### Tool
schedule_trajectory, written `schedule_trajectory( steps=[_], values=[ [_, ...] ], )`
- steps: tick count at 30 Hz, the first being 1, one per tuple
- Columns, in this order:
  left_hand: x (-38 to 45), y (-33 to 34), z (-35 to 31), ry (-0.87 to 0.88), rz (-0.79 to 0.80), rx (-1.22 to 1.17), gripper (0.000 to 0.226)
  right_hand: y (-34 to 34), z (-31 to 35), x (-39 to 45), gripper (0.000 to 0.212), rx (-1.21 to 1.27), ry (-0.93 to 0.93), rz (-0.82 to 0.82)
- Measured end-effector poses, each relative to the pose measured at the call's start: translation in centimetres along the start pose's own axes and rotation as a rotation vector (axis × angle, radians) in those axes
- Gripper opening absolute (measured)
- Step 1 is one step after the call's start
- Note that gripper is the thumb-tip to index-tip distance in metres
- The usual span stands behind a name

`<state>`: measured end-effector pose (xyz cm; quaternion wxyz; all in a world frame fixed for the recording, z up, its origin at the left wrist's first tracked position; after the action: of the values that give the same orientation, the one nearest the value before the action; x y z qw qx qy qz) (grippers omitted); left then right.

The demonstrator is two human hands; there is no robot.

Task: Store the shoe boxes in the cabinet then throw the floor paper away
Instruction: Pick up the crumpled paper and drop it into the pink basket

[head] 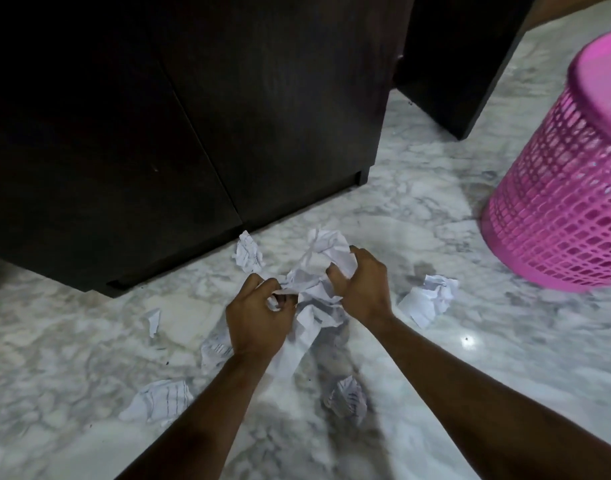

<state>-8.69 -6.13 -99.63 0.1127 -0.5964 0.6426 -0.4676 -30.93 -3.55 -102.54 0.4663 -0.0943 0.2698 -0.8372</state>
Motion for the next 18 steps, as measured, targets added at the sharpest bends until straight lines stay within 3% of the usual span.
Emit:
schedule_trajectory(
  steps=[9,14,18],
  values=[
    [11.3,-1.1,-16.1,0.271,0.049,-0.113,0.014,-17.2,5.3,1.5,0.025,0.170,0.067,-0.283],
    [18.1,-0.4,-29.3,0.510,0.023,-0.234,0.011,-31.0,8.6,2.2,0.022,0.182,0.071,-0.509],
    [22.3,1.7,-40.3,0.645,0.003,-0.296,0.027,-41.5,9.2,3.1,0.013,0.189,0.090,-0.693]
  ],
)
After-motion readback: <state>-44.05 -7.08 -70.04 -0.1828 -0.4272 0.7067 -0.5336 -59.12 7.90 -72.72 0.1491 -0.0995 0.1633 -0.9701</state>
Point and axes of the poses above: each hand's wrist, its own x-axis towards the middle knuckle, its own y-axis out of the palm, z = x × y, the point moved 10 cm from there along x, towards the middle knuckle, and after that the axes turned 10 degrees about y, right-handed, at the moved point
